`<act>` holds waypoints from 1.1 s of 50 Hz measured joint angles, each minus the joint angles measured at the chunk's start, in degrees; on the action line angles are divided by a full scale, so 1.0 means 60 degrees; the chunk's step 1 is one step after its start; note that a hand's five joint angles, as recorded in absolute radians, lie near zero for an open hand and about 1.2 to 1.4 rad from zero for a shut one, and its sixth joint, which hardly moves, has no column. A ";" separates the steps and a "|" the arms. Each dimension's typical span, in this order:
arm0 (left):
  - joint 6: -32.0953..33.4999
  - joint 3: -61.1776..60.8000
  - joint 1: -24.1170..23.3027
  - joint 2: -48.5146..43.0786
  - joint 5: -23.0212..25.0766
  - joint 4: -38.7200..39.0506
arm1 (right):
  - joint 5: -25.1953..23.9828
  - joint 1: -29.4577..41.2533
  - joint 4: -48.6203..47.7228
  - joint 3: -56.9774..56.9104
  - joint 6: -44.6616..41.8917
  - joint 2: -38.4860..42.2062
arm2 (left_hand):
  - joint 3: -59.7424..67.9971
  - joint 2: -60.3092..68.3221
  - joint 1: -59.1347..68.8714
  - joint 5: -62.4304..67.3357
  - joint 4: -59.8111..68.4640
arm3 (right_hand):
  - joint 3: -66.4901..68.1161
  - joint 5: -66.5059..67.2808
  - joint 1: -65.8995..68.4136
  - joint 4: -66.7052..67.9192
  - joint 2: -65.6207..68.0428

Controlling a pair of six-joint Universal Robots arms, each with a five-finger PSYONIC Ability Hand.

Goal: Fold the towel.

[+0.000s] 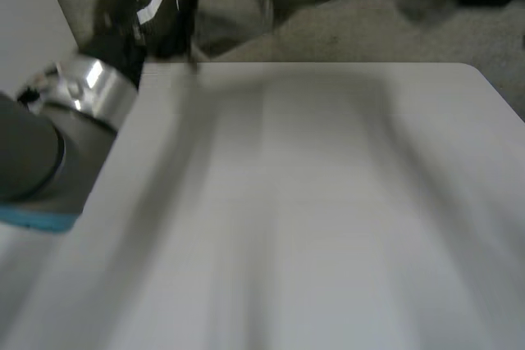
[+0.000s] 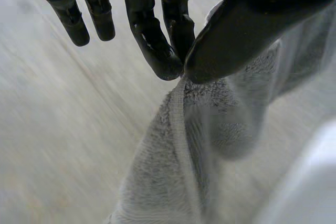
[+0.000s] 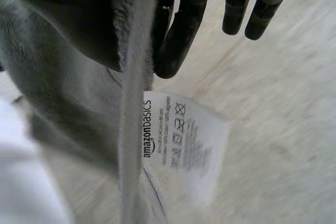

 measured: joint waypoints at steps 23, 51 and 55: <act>0.0883 -0.2544 -0.0275 -0.1988 0.0544 -0.0881 | -0.0604 -0.0727 0.0402 0.4165 -0.4676 0.2015 | 0.0000 0.0000 0.0011 0.0003 0.0000 | 0.0000 -0.0001 0.0002 0.0000 0.0000; 0.0858 -0.2728 -0.1210 -0.2200 -0.1975 -0.1215 | 0.0943 -0.2212 -0.0069 0.3758 -0.0350 0.0912 | 0.0000 -1.0490 -0.9577 -1.0726 0.0001 | 0.0001 -0.0002 0.0003 0.0000 0.0000; 0.0858 -0.2797 -0.1206 -0.2200 -0.2061 -0.1206 | 0.1194 -0.2263 -0.0167 0.3717 -0.0067 0.0933 | 0.0000 -1.0495 -0.9577 -1.0728 0.0001 | 0.0000 -0.0002 0.0004 0.0000 0.0000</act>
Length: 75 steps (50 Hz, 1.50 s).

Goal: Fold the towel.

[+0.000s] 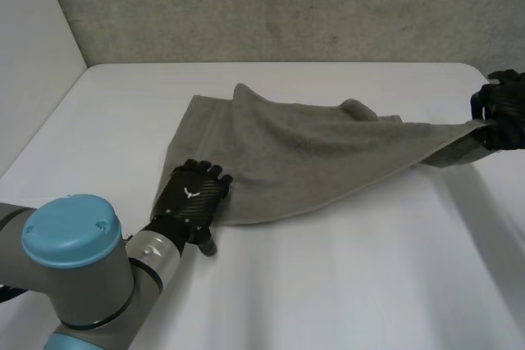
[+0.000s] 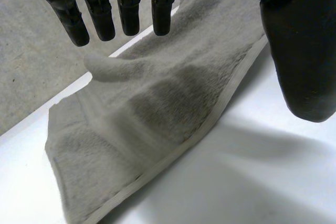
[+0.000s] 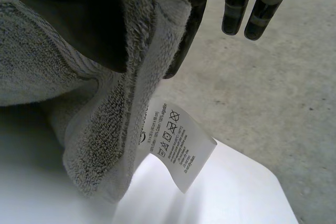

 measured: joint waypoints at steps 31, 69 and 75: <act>0.0018 0.0217 0.1373 -0.0255 -0.0465 -0.0339 | 0.0438 -0.0259 0.0017 -0.0685 0.0864 0.0541 | 0.0000 0.0787 0.0395 0.1076 0.0000 | 0.0001 0.0000 0.0022 0.0000 0.0000; -0.0146 0.1431 0.1495 -0.0696 -0.0448 -0.1952 | 0.0323 -0.0171 0.0062 -0.0621 0.0826 0.0695 | 0.0001 0.3360 0.3111 0.3577 0.0000 | 0.0000 0.0001 0.0036 0.0000 0.0000; -0.0145 0.1422 0.1465 -0.0702 -0.0447 -0.1989 | 0.0312 -0.0179 0.0054 -0.0630 0.0824 0.0705 | 0.0001 0.3360 0.3111 0.3576 0.0000 | 0.0000 0.0002 0.0037 0.0000 0.0000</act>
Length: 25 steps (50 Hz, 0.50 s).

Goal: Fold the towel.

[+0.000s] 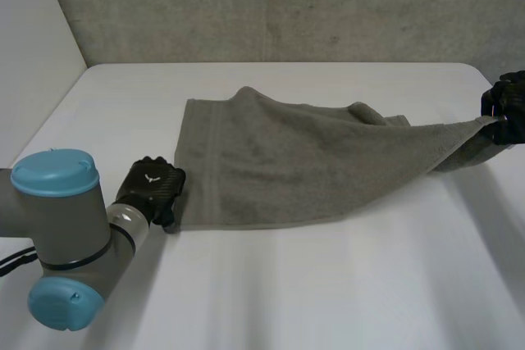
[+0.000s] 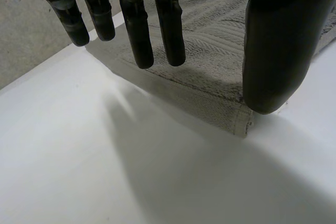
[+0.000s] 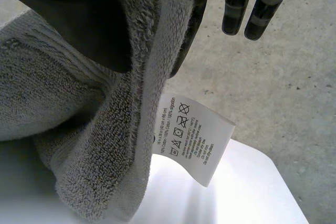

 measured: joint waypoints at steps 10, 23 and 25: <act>0.0016 0.0017 -0.0029 -0.0003 0.0007 -0.0186 | -0.0007 -0.0002 0.0002 -0.0004 0.0000 0.0083 | 0.0000 -0.0001 -0.0005 -0.0008 0.0000 | 0.0000 0.0000 0.0001 0.0000 0.0000; 0.0016 0.0171 -0.0060 -0.0184 0.0000 -0.0289 | -0.0006 0.0008 0.0008 -0.0021 -0.0004 0.0197 | 0.0000 0.0000 -0.0003 -0.0007 0.0000 | 0.0001 0.0000 0.0002 0.0000 0.0000; 0.0013 0.0205 -0.0058 -0.0220 0.0000 -0.0289 | -0.0006 0.0008 0.0008 -0.0022 -0.0008 0.0205 | 0.0000 0.0000 0.0002 0.0000 0.0000 | 0.0001 0.0000 0.0002 0.0000 0.0000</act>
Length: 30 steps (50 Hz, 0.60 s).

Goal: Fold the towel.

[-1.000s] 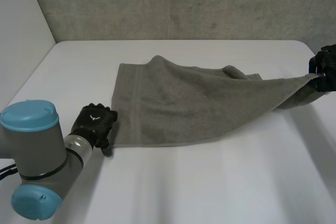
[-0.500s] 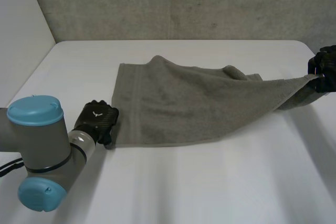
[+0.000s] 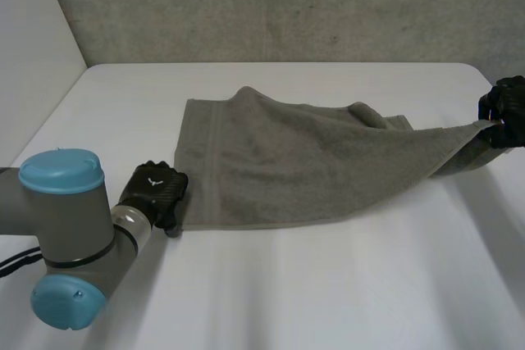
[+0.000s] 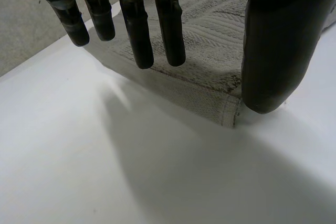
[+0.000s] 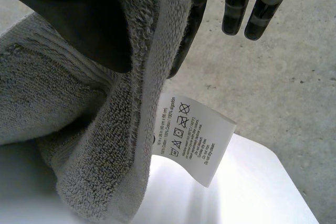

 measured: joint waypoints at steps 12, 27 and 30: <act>-0.0001 0.0297 0.0010 -0.0236 0.0000 -0.0023 | 0.0000 0.0015 0.0000 0.0000 -0.0007 0.0049 | 0.0000 0.6372 0.6159 0.6285 -0.0001 | 0.0000 0.0000 0.0001 0.0000 0.0001; -0.1210 0.0445 0.0023 0.0200 0.0652 -0.0327 | 0.0012 0.0037 0.0026 0.0000 0.0008 0.0014 | 0.0000 0.7091 0.6424 0.7018 -0.0001 | -0.0001 0.0000 0.0001 0.0000 0.0000; -0.1616 0.0398 0.0054 0.0442 0.0972 -0.0492 | -0.0030 0.0043 0.0101 -0.0017 0.0004 -0.0031 | 0.0000 0.7091 0.6424 0.7018 -0.0001 | 0.0000 0.0000 0.0001 0.0000 0.0000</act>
